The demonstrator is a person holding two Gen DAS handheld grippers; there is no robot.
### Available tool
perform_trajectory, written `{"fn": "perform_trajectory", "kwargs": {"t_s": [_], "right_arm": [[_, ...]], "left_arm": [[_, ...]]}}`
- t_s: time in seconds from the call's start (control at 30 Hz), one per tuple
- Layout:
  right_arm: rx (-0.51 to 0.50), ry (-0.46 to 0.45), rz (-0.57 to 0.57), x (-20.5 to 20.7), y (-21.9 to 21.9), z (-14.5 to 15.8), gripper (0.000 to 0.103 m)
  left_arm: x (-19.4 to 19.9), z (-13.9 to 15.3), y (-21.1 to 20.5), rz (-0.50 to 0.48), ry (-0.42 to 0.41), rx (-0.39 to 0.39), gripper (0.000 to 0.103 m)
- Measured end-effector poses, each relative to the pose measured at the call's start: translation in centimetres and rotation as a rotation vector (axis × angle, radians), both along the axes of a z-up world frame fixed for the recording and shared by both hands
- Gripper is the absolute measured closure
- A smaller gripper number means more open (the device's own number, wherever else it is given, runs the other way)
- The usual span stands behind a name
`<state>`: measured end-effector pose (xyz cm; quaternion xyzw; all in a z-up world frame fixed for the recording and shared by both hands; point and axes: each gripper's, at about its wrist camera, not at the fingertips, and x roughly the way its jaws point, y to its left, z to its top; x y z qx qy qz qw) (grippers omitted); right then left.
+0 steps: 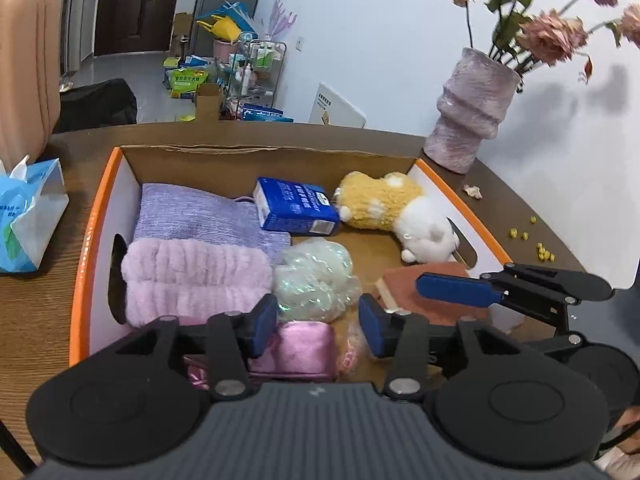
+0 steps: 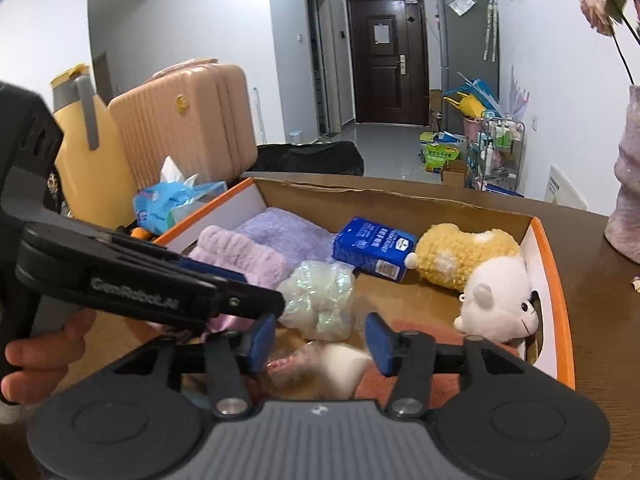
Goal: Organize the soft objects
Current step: 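Carry the white sponge with the right gripper while the left carries the packet, release both in box, then withdraw both grippers from the box back over the table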
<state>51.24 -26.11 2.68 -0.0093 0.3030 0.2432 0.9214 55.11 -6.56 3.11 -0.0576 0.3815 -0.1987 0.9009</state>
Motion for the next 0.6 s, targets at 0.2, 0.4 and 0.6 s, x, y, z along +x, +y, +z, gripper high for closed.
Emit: {"fn": "perform_trajectory", "kwargs": {"t_s": [0.2, 0.4, 0.6], "right_arm": [[0.017, -0.045, -0.064, -0.5, -1.6, 2.2, 0.049], [0.008, -0.136, -0.072, -5.3, -2.9, 7.5, 0.041], [-0.015, -0.239, -0.080, -12.5, -4.0, 12.2, 0.031]], "left_arm": [[-1.7, 2.0, 1.1, 0.024, -0.044, 0.018, 0.055], [-7.5, 6.4, 3.1, 0.068, -0.150, 0.063, 0.043], [-16.8, 10.5, 5.3, 0.111, -0.288, 0.129, 0.028]]}}
